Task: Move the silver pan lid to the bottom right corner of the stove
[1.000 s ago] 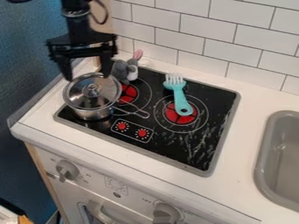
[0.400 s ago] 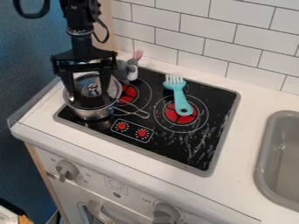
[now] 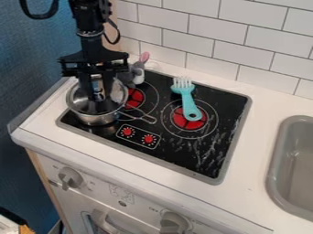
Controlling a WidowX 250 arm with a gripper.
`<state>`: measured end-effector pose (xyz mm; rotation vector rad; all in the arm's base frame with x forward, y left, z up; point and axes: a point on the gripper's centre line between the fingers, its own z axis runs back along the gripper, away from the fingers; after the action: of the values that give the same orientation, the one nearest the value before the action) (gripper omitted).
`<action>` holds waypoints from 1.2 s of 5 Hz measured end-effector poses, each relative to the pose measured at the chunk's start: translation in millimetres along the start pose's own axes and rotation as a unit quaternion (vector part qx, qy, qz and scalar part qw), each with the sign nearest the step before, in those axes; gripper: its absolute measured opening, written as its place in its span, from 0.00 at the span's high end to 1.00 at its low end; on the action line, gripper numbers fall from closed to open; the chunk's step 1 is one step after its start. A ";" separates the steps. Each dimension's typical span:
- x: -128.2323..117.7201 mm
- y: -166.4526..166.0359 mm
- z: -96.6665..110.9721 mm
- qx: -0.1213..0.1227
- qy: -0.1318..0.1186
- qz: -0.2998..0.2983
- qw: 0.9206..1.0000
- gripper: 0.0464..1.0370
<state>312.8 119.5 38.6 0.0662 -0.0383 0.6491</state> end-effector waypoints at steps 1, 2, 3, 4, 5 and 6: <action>-4.0 -2.7 1.7 -0.011 0.001 -0.004 1.000 0.77; -6.8 -10.6 32.8 0.001 -0.033 0.002 0.999 0.77; -11.7 -13.9 59.6 -0.015 -0.053 0.009 0.998 0.77; -28.9 -33.4 77.1 -0.054 -0.060 -0.037 0.996 0.77; -61.0 -71.3 73.9 -0.091 -0.029 -0.146 0.985 0.77; -96.6 -105.4 70.6 -0.107 -0.009 -0.232 0.967 0.77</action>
<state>298.6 -27.7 98.2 -0.1251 -0.1058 0.1734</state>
